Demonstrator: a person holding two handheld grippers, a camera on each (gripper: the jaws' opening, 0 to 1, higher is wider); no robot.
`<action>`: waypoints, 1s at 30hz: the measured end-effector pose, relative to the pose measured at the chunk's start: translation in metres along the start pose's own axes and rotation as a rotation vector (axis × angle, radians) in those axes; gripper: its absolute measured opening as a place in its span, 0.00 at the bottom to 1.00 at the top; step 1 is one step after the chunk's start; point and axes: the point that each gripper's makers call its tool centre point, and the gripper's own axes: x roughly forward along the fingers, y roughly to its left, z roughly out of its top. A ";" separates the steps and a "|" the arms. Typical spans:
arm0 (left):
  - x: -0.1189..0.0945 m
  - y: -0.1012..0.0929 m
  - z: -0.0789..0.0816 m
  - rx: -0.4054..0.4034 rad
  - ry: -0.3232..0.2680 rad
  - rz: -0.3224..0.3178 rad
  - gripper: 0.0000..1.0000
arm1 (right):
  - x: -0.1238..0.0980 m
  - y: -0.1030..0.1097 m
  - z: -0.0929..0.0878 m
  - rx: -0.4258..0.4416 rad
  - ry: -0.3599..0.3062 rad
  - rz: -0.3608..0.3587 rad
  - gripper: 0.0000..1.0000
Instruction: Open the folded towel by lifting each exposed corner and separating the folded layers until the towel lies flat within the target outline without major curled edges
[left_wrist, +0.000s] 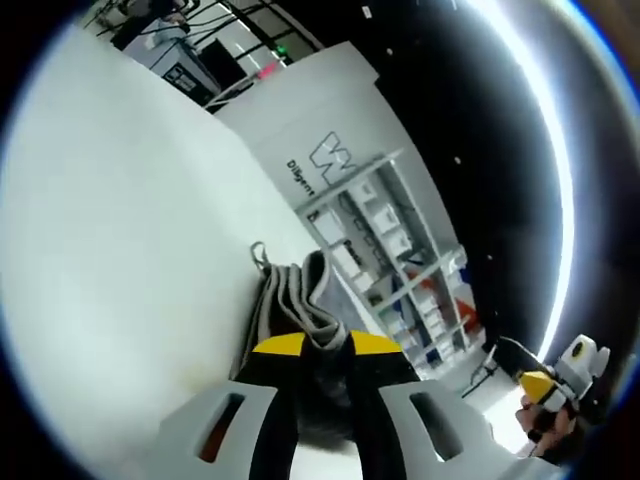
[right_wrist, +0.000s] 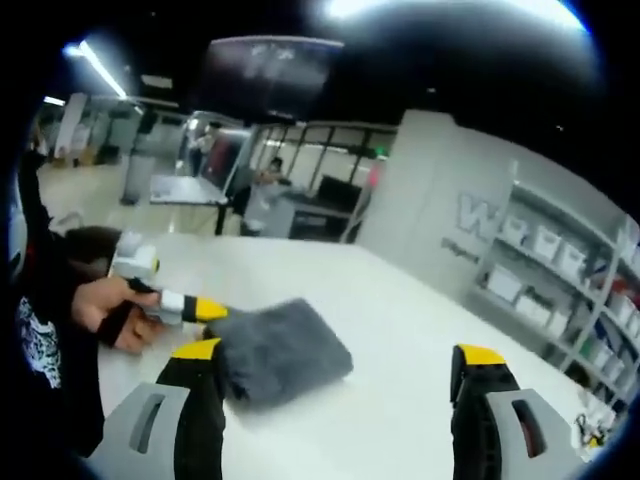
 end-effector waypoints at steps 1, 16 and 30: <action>0.000 -0.001 0.000 0.003 -0.002 -0.010 0.13 | 0.001 -0.001 0.001 -0.008 0.007 0.004 0.93; 0.001 -0.010 0.003 0.027 0.004 -0.060 0.11 | 0.015 -0.008 0.035 -0.150 0.092 0.086 0.92; 0.002 -0.009 -0.001 0.027 0.025 -0.069 0.11 | 0.044 -0.027 0.034 -0.176 0.191 0.167 0.85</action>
